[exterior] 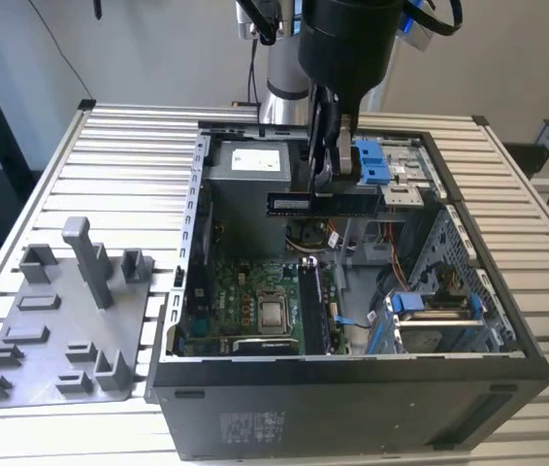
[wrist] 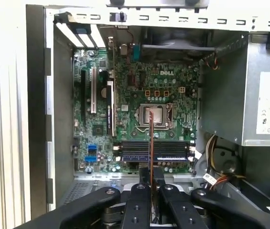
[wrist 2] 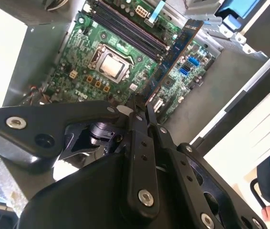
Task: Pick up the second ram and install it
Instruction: 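Pick up the second ram and move it above second insertion slot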
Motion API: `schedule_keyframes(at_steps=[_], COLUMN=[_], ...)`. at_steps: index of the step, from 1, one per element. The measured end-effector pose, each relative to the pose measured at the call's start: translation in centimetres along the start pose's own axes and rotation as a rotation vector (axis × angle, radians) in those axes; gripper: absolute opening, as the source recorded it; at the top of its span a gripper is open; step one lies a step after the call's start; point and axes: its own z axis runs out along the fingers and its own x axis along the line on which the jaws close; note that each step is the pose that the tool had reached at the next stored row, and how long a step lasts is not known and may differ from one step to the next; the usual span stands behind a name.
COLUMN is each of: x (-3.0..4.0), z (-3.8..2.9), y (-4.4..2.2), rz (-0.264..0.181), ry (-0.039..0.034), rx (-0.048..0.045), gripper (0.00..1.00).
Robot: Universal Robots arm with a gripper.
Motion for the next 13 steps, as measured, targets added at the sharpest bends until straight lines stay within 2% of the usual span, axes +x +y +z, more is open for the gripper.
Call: schedule_keyframes(at_steps=[9, 13], x=[-1.27, -2.13], z=[0.47, 0.63], y=[-1.09, -1.29], rz=[0.006, 0.008], ry=[0.0000, 0.0000], rx=[0.0003, 0.0004], gripper=[0.14, 0.14])
